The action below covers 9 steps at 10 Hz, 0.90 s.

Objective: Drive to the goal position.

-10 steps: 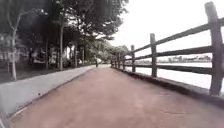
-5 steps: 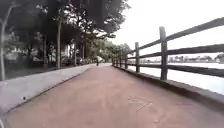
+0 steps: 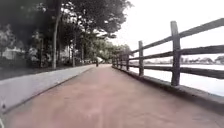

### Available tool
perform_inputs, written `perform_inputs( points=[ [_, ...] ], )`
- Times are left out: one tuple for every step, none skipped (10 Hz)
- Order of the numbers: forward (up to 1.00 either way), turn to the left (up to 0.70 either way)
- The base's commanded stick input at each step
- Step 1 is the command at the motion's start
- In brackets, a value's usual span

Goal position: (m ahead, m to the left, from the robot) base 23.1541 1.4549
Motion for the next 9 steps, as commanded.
perform_inputs(
  points=[
    [1.0, 0.0],
    [1.0, 0.0],
    [1.0, 0.0],
    [1.0, 0.0],
    [1.0, 0.0],
    [1.0, 0.0],
    [1.0, 0.0],
    [1.0, 0.0],
    [1.0, 0.0]
  ],
)
